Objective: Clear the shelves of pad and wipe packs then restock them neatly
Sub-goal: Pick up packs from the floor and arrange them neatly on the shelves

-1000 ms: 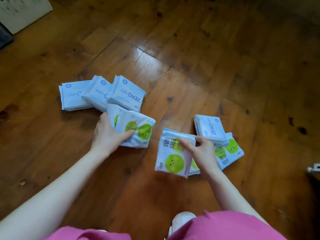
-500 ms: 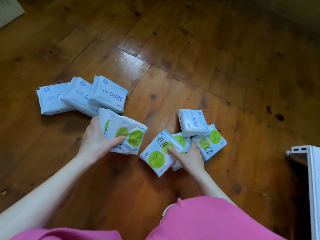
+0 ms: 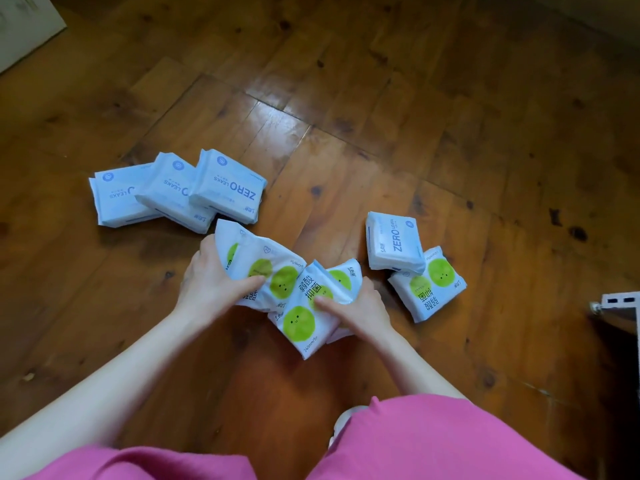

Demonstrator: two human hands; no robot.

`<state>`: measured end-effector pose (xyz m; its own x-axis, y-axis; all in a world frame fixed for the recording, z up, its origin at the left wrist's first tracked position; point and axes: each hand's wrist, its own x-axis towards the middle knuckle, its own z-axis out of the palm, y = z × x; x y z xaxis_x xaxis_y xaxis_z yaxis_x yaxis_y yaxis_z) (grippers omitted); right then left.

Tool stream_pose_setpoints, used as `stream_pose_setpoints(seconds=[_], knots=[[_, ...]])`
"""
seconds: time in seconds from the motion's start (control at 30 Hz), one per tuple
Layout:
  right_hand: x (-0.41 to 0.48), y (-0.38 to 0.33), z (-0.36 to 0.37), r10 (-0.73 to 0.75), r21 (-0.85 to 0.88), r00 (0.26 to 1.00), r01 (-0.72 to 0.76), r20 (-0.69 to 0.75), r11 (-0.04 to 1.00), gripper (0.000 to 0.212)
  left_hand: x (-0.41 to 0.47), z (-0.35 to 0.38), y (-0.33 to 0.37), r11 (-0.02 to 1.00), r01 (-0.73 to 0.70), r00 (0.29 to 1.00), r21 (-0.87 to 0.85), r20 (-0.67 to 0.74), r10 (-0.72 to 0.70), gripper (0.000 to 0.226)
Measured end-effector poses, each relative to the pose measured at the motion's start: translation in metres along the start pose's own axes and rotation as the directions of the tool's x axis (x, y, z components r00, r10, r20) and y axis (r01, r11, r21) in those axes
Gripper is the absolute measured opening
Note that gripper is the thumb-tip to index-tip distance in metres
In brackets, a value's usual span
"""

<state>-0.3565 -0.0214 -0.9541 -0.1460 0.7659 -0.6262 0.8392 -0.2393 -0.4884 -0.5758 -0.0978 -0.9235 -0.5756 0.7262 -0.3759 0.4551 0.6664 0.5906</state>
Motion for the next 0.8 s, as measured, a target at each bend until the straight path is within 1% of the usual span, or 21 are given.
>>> stream_pose_setpoints(seconds=[0.07, 0.17, 0.23, 0.37, 0.43, 0.63, 0.8], knots=[[-0.004, -0.008, 0.0, -0.06, 0.035, 0.998, 0.059, 0.028, 0.998, 0.118, 0.001, 0.0, -0.001, 1.0, 0.024, 1.0, -0.014, 0.001, -0.024, 0.08], [-0.007, -0.013, 0.001, -0.152, 0.017, 0.985, 0.151, 0.076, 0.988, 0.121, 0.002, -0.001, -0.003, 0.998, 0.052, 0.999, -0.039, 0.001, -0.052, 0.08], [-0.008, -0.015, 0.0, -0.172, 0.02, 0.981, 0.171, 0.085, 0.985, 0.121, 0.001, -0.001, -0.003, 0.997, 0.064, 0.998, -0.053, 0.0, -0.064, 0.08], [-0.003, -0.016, -0.002, -0.171, 0.032, 0.98, 0.169, 0.105, 0.985, 0.094, 0.004, -0.002, -0.005, 0.995, 0.074, 0.997, -0.062, 0.018, -0.073, 0.08], [-0.001, -0.014, 0.0, -0.167, 0.054, 0.978, 0.161, 0.123, 0.985, 0.087, 0.006, 0.0, -0.006, 0.994, 0.083, 0.996, -0.066, 0.022, -0.082, 0.08], [-0.004, -0.024, -0.006, -0.118, 0.086, 0.984, 0.108, 0.132, 0.99, 0.09, 0.007, -0.009, 0.0, 0.981, 0.155, 0.988, -0.113, 0.023, -0.153, 0.08], [-0.042, -0.059, -0.052, -0.102, 0.064, 0.988, 0.095, 0.116, 0.993, 0.094, -0.023, -0.049, 0.032, 0.965, 0.226, 0.974, -0.135, 0.023, -0.225, 0.081]])
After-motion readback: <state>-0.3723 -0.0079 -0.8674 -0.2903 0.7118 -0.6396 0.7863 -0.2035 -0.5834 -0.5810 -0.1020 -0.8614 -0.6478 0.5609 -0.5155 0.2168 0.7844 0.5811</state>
